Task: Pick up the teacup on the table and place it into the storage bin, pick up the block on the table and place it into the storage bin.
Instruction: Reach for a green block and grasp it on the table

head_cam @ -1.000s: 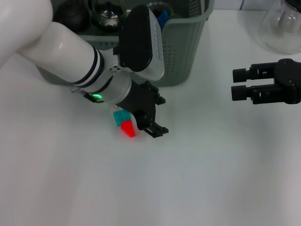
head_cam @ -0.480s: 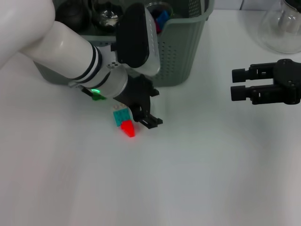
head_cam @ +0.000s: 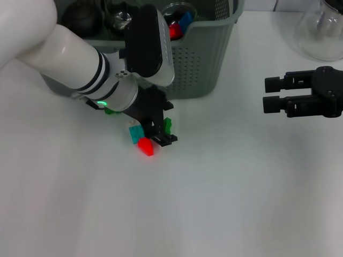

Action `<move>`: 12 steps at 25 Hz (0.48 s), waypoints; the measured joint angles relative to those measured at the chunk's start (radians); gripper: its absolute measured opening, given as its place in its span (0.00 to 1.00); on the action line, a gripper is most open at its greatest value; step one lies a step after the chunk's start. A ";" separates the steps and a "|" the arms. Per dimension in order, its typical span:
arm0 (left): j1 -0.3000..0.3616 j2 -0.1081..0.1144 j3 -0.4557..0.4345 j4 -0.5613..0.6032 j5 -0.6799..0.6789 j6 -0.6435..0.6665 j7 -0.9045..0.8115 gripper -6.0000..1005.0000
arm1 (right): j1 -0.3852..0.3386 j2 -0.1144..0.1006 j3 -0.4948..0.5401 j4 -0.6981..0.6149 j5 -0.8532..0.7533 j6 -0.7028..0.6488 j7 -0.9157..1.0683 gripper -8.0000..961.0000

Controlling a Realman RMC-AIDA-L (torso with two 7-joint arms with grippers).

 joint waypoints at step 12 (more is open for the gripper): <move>-0.014 -0.006 -0.010 -0.046 0.000 -0.016 0.039 0.79 | 0.004 0.000 0.000 0.009 0.000 0.001 0.000 0.74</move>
